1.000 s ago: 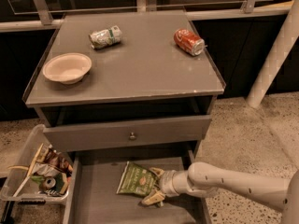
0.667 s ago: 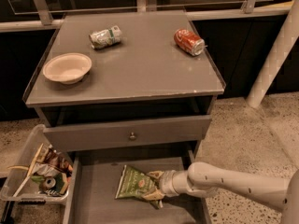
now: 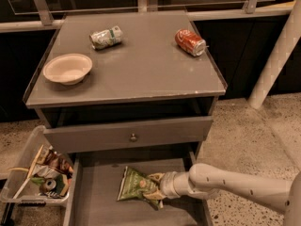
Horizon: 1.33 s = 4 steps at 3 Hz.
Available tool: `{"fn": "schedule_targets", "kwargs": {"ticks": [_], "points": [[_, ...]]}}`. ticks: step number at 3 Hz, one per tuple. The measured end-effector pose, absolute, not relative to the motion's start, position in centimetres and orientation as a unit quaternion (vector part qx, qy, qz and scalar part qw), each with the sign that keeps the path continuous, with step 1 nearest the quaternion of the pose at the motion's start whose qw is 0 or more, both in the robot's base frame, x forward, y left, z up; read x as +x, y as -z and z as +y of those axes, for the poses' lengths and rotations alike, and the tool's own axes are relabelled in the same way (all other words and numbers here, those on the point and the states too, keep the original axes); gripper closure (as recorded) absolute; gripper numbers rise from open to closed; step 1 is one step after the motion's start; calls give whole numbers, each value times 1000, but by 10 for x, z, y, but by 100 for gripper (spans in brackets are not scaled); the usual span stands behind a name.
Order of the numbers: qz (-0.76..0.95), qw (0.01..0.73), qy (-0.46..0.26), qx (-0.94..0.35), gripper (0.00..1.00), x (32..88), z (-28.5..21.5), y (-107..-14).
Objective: Pick green jalapeno chip bag from middle drawer and place on counter
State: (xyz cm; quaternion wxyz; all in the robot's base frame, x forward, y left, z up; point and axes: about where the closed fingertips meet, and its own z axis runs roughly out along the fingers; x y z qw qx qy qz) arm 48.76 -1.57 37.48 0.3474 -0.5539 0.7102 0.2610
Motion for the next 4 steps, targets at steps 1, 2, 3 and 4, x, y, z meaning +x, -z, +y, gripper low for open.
{"fn": "schedule_targets", "kwargs": {"ticks": [1, 2, 3, 4], "points": [[710, 347, -261, -554, 100, 488, -16, -375], [710, 347, -261, -554, 100, 487, -15, -375], [700, 354, -255, -565, 100, 480, -19, -394], [688, 368, -236, -579, 100, 472, -29, -426]]}}
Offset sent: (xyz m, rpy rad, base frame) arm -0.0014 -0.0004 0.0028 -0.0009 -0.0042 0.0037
